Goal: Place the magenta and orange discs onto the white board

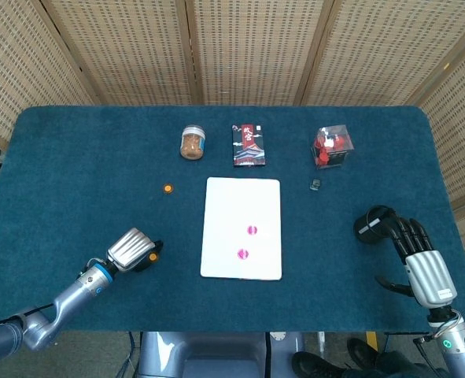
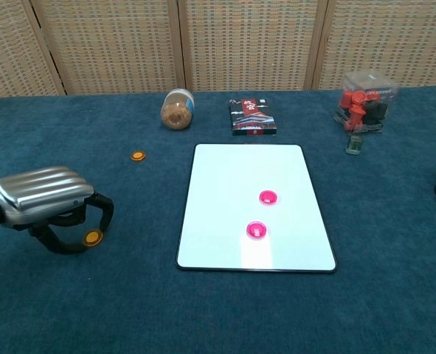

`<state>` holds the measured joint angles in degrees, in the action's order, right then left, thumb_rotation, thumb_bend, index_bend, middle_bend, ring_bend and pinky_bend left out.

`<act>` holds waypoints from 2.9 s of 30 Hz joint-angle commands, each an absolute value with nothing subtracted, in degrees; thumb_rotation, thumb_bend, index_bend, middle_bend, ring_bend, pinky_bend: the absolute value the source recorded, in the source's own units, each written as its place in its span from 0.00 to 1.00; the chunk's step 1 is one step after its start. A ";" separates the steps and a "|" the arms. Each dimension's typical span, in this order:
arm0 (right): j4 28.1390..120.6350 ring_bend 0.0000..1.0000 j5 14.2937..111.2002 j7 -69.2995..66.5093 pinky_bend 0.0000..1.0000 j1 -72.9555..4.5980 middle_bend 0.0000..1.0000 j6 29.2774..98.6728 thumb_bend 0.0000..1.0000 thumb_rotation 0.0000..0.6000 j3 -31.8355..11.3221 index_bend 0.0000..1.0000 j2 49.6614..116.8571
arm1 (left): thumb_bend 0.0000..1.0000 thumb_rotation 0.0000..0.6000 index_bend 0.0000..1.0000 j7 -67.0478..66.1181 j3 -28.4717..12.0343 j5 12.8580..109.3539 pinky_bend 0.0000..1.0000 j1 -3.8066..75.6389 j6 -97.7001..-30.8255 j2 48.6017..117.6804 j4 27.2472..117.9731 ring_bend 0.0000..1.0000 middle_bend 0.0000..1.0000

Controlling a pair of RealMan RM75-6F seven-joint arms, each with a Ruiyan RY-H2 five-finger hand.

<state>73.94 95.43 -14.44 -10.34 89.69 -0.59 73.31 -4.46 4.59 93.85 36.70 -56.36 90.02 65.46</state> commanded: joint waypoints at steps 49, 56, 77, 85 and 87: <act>73.83 0.00 94.18 -15.08 0.00 -10.42 0.00 88.09 0.00 1.00 -1.31 0.00 72.90 | 0.32 1.00 0.28 -15.83 -5.80 81.76 0.87 49.57 -45.10 95.68 74.74 0.97 1.00; 73.82 0.00 94.15 -14.63 0.00 -10.57 0.00 87.58 0.00 1.00 -1.24 0.00 73.08 | 0.32 1.00 0.28 -13.54 -7.66 80.83 0.87 49.78 -46.65 94.10 73.45 0.97 1.00; 73.18 0.00 92.26 -12.67 0.00 -11.25 0.00 84.79 0.00 1.00 -1.77 0.00 73.86 | 0.32 1.00 0.30 -4.22 -14.74 70.38 0.87 56.74 -36.19 99.50 41.33 0.97 1.00; 72.49 0.00 90.87 -12.03 0.00 -11.69 0.00 83.01 0.00 1.00 -2.15 0.00 74.40 | 0.32 1.00 0.36 2.39 -12.73 72.61 0.87 59.17 -31.61 105.58 29.92 0.97 1.00; 72.33 0.00 90.61 -11.96 0.00 -11.81 0.00 82.57 0.00 1.00 -2.19 0.00 74.49 | 0.32 1.00 0.37 4.24 -12.30 73.25 0.87 59.41 -31.21 106.58 28.16 0.97 1.00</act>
<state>72.40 90.69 -12.01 -11.76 82.64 -2.17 74.44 2.36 -12.94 72.46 58.68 -32.31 105.08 29.88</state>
